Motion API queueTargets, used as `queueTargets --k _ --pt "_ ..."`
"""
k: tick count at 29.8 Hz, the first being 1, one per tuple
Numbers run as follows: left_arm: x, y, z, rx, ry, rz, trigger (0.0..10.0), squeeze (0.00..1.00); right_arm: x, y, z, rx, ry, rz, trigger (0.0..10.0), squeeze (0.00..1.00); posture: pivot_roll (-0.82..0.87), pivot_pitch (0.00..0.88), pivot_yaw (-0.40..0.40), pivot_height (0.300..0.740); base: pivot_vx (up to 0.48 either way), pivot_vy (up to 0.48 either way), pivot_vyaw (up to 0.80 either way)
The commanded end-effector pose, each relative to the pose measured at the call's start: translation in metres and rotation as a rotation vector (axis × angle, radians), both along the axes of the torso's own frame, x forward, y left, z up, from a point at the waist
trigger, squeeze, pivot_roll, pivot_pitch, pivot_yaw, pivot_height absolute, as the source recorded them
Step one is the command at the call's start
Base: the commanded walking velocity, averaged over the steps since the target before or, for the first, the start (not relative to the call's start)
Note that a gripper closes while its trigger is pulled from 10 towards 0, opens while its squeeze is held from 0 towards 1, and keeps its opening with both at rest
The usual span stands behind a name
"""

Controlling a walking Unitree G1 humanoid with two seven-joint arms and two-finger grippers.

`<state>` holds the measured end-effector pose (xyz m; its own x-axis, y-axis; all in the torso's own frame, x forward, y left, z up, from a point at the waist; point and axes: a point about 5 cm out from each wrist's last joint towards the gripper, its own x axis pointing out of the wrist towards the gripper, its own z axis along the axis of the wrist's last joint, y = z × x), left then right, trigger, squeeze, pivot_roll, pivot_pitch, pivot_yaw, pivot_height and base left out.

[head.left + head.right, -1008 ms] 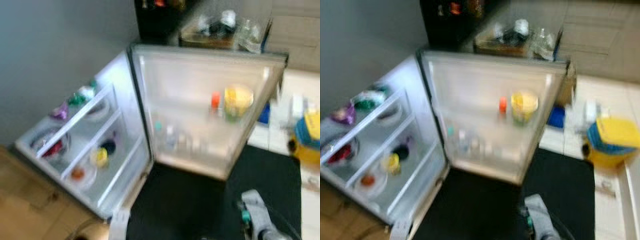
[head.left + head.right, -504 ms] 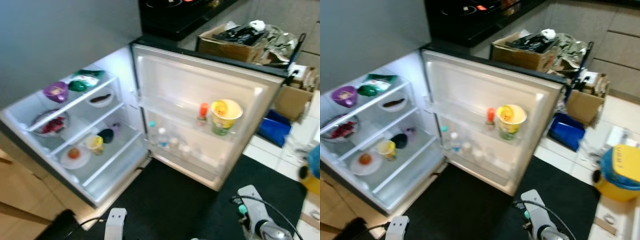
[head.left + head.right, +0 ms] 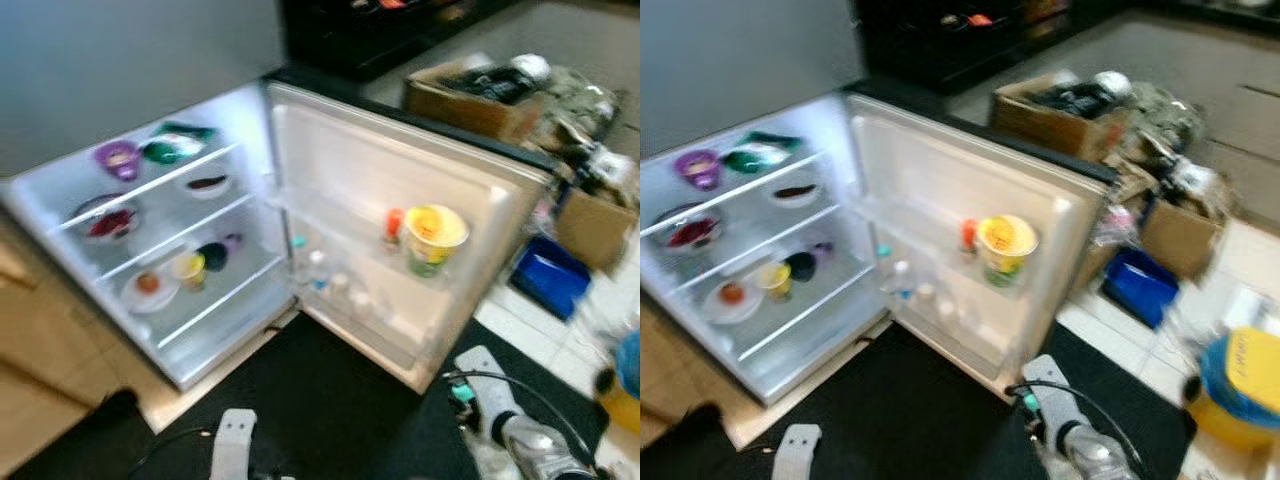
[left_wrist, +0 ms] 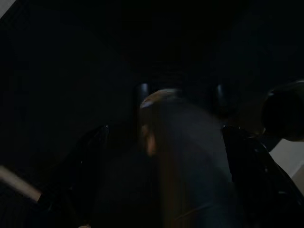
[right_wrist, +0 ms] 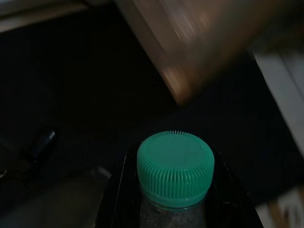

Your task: Restocking fridge

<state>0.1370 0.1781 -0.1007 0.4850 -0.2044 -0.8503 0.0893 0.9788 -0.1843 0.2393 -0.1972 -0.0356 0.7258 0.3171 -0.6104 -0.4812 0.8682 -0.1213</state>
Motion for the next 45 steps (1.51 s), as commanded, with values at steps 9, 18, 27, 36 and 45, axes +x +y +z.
queueTargets --k 9,18,27,36,45 --pt "-0.011 0.001 -0.004 -0.001 0.046 -0.018 10.0 0.00 0.003 0.001 0.004 0.004 -0.015 0.049 10.0 0.00 -0.06 0.059 -0.024 0.740 0.000 0.000 0.80" --pt "-0.008 0.000 -0.003 -0.013 0.038 -0.028 10.0 0.00 0.020 -0.003 0.015 -0.059 -0.101 -0.032 10.0 0.00 -0.06 0.064 -0.024 0.740 0.000 -0.246 0.27" --pt "0.006 -0.002 0.003 -0.027 -0.027 -0.021 10.0 0.00 0.026 -0.004 0.020 -0.031 -0.129 -0.076 10.0 0.00 -0.06 0.069 -0.022 0.740 0.000 -0.295 0.00" --pt "0.053 -0.002 0.028 -0.049 -0.248 -0.117 10.0 0.00 0.027 0.008 0.020 0.067 -0.117 -0.083 10.0 0.00 -0.05 0.089 -0.020 0.740 0.000 0.000 0.00" --pt "0.096 -0.003 0.061 -0.038 -0.475 -0.286 10.0 0.00 0.037 0.027 0.029 0.304 -0.138 -0.128 10.0 0.00 -0.05 0.121 -0.006 0.740 0.000 0.000 0.00"
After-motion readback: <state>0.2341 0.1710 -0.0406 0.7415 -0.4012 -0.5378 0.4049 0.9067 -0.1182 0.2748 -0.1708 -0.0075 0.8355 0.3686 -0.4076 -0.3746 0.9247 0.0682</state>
